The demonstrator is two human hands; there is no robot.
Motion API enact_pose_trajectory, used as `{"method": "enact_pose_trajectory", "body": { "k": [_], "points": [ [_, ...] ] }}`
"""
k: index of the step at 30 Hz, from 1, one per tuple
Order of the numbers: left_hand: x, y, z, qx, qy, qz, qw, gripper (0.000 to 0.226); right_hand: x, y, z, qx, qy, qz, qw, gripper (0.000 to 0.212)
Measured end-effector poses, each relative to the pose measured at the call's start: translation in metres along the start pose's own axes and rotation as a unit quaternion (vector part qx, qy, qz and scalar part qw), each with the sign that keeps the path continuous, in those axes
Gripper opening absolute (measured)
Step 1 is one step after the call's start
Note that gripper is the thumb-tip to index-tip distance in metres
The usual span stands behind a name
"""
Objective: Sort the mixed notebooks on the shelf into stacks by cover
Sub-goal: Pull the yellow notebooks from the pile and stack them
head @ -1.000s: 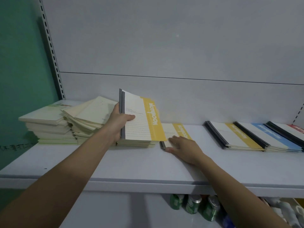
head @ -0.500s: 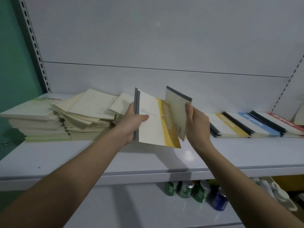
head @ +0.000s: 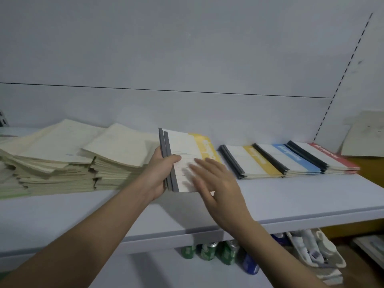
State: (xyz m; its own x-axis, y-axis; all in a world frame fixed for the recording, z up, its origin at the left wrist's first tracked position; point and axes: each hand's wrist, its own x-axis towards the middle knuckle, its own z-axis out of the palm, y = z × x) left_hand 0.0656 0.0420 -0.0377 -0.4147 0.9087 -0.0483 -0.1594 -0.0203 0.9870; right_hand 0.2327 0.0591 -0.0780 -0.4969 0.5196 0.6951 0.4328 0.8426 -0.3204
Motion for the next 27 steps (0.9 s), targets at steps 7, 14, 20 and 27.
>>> {"method": "enact_pose_trajectory", "body": {
  "k": [7,14,20,27],
  "points": [
    [0.022,-0.017,0.078,0.035,0.012,-0.036,0.999,0.020,0.010,0.087,-0.057,0.362,-0.041,0.396,0.843,0.035],
    [0.049,-0.044,0.159,0.015,-0.030,-0.054,0.998,0.029,0.000,0.176,-0.082,0.415,0.047,0.466,0.780,0.033],
    [0.072,-0.086,0.201,0.118,0.042,0.049,0.991,0.042,0.013,0.235,-0.072,0.112,-0.057,0.329,0.936,0.018],
    [0.078,-0.111,0.212,0.254,0.022,0.122,0.959,0.021,-0.001,0.247,-0.050,-0.076,-0.105,0.096,0.987,0.037]
  ]
}}
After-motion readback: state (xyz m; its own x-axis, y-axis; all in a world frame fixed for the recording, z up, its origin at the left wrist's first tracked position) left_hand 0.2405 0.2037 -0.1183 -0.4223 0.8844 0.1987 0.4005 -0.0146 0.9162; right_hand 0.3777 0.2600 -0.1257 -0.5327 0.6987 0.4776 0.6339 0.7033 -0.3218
